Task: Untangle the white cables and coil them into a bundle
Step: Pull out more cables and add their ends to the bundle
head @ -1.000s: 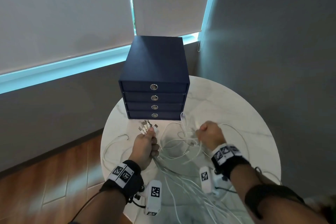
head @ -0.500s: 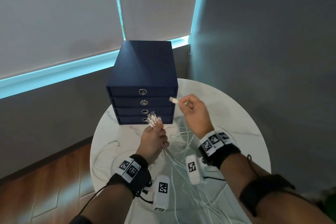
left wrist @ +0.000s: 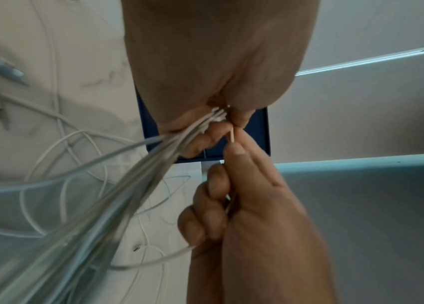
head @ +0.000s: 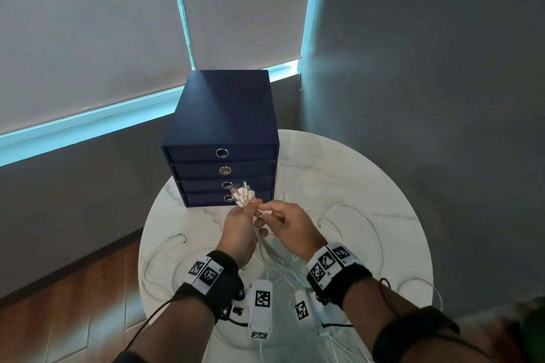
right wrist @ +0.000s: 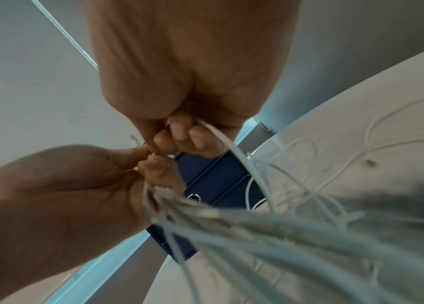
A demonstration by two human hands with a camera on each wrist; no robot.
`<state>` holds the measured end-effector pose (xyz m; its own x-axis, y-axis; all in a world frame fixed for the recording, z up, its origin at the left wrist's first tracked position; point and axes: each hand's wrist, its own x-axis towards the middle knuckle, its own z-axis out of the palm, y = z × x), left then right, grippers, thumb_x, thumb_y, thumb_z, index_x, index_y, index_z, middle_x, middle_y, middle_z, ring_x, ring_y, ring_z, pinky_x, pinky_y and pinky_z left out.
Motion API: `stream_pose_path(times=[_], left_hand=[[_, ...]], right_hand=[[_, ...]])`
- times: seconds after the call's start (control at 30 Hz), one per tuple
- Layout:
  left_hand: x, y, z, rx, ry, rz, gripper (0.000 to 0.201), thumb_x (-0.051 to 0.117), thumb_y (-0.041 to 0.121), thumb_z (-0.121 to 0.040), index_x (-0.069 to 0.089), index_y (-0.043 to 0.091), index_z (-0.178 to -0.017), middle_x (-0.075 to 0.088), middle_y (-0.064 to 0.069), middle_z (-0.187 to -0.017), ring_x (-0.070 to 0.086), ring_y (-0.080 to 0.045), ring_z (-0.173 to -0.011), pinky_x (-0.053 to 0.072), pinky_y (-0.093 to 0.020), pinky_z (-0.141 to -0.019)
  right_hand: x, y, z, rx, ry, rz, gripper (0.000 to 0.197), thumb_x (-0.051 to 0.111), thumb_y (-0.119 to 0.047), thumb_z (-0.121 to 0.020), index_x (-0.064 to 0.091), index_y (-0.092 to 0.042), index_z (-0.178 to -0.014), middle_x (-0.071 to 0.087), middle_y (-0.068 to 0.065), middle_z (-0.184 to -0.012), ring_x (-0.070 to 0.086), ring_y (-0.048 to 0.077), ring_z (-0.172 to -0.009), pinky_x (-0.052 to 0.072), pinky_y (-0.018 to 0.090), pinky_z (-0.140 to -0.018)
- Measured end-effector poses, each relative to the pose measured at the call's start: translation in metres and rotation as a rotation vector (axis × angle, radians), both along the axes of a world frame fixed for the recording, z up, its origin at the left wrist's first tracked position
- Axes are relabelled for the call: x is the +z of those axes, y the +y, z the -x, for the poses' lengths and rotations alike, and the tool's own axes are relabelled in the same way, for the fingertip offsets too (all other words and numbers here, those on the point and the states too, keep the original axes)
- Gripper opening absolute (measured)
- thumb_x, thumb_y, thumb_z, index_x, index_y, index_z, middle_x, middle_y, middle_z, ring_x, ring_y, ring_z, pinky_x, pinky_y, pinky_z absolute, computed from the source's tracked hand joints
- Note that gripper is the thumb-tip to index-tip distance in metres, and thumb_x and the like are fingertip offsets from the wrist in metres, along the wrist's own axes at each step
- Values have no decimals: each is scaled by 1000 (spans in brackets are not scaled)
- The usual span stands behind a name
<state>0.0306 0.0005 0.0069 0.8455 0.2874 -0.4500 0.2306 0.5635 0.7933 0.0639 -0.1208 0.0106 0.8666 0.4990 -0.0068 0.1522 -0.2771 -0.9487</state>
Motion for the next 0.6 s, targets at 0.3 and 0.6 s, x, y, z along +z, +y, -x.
stream_pose_path(times=[0.3, 0.6], left_hand=[[-2, 26, -6, 235, -75, 259, 32, 41, 29, -108, 48, 17, -79, 41, 4, -56, 45, -12, -47, 47, -32, -62], [4, 1, 1, -99, -56, -15, 33, 53, 26, -103, 45, 18, -72, 29, 5, -56, 25, -8, -43, 21, -21, -40]], right_hand=[[-5, -71, -37, -138, -68, 295, 10, 74, -21, -84, 72, -27, -76, 66, -17, -70, 59, -4, -68, 43, 18, -71], [19, -51, -38, -279, -4, -53, 16, 63, -10, -91, 73, -22, -93, 73, 5, -86, 65, 11, -69, 54, 28, -66]])
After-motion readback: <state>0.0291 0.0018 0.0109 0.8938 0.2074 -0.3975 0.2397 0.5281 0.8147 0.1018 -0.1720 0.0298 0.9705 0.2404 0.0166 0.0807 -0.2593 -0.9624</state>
